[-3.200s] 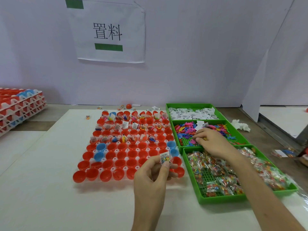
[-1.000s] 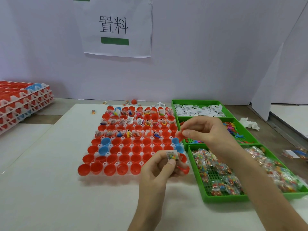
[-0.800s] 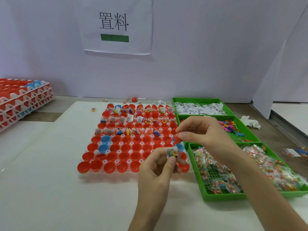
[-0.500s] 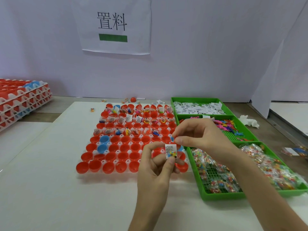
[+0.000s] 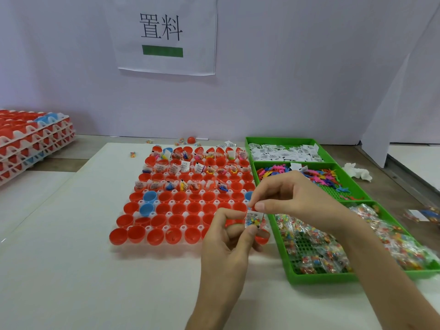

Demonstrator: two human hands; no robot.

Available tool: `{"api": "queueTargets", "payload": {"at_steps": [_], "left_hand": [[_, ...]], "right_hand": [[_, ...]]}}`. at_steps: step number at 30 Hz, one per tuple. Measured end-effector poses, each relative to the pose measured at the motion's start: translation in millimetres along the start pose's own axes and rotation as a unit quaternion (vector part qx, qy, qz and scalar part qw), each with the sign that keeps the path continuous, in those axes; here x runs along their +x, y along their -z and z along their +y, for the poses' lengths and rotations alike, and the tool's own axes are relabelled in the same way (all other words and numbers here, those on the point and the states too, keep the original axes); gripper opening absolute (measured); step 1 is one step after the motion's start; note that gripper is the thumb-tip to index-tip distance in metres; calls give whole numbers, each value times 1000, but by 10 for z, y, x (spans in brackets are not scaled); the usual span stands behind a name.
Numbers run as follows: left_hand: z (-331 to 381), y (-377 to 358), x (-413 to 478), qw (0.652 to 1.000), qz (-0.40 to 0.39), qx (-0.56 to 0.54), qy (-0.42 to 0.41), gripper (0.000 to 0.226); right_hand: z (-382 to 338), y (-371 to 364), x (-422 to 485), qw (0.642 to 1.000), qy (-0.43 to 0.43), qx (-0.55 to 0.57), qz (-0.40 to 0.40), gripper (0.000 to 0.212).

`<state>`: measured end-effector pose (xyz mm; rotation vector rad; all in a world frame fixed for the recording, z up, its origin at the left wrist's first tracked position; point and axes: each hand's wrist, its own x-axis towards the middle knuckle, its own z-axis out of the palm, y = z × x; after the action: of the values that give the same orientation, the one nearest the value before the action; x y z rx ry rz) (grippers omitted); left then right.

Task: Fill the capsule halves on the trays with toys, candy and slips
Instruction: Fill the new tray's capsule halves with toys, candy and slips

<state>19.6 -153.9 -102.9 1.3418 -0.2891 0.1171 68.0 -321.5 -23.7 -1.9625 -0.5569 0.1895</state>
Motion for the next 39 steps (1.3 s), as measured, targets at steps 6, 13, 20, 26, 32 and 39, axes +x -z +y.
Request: {"api": "queueTargets", "payload": {"at_steps": [6, 13, 20, 26, 32, 39], "left_hand": [[-13, 15, 10, 1000, 4, -11, 22, 17], [0, 30, 21, 999, 14, -21, 21, 19], [18, 28, 12, 999, 35, -17, 1, 25], [45, 41, 11, 998, 46, -36, 2, 20], [66, 53, 4, 997, 68, -27, -2, 10], [77, 59, 32, 995, 84, -38, 23, 19]], "right_hand": [[4, 14, 1, 1000, 3, -29, -9, 13], [-8, -9, -4, 999, 21, -4, -38, 15], [55, -28, 23, 1000, 20, 9, 1, 14], [69, -49, 40, 1000, 25, 6, 6, 12], [121, -78, 63, 999, 41, 13, -2, 17], [147, 103, 256, 987, 23, -6, 160, 13]]}}
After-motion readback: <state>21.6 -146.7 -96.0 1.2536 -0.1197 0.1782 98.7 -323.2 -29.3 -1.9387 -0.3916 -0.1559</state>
